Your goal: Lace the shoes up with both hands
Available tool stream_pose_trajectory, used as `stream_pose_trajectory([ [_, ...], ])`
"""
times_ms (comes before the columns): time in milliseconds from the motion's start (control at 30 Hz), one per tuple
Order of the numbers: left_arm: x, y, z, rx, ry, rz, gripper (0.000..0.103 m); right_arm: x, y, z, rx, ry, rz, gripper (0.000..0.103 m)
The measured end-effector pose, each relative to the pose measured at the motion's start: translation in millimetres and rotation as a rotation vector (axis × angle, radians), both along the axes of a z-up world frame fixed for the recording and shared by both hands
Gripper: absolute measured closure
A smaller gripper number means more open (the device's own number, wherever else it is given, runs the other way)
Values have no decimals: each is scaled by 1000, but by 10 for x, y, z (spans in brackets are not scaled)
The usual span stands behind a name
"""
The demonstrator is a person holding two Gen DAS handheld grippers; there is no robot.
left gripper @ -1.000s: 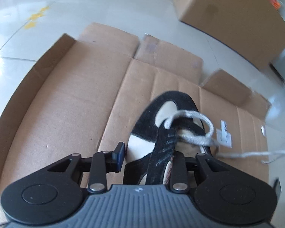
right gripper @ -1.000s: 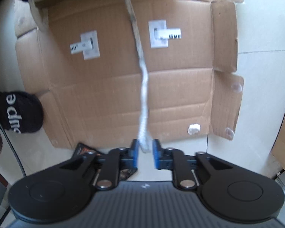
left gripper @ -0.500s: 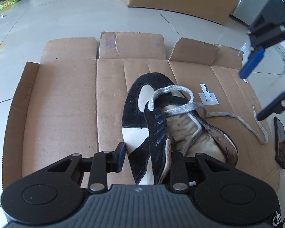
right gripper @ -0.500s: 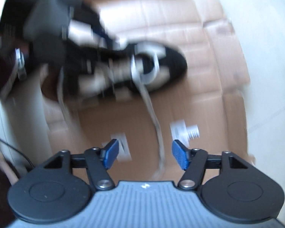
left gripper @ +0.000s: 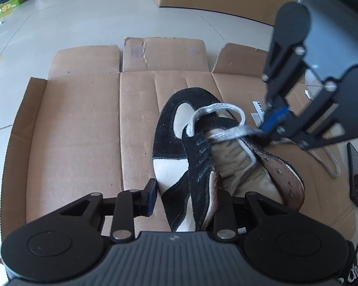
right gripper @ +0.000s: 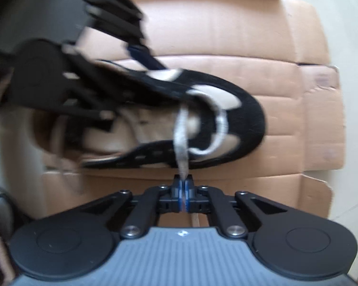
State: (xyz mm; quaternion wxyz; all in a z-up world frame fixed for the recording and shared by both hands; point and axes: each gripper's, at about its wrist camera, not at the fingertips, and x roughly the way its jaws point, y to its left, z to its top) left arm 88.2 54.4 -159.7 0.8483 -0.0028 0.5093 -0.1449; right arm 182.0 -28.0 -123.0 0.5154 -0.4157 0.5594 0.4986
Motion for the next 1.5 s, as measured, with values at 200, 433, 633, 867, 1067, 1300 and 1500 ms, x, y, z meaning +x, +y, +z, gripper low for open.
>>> stream_pose_trajectory([
  [200,-17,-40,-35,-9,-10,91,70,-160,191,444,24,73,70,100],
  [433,-99,-123,-102,-3,-49,153,68,-327,357,635,-37,107,174,100],
  [633,-90,-107,-136,-8,-45,170,62,-383,301,777,-40,158,130,100],
  [867,-112,-97,-139,-16,-42,181,61,-599,283,969,-20,334,161,103],
  [1067,-86,-53,-114,-37,-11,185,61,-557,179,858,-50,253,5,94],
  [1300,-24,-33,38,-11,24,1,76,-118,-98,762,159,3,-514,69],
  [1500,29,37,87,-30,75,-73,76,-358,-300,476,253,-163,-687,64],
])
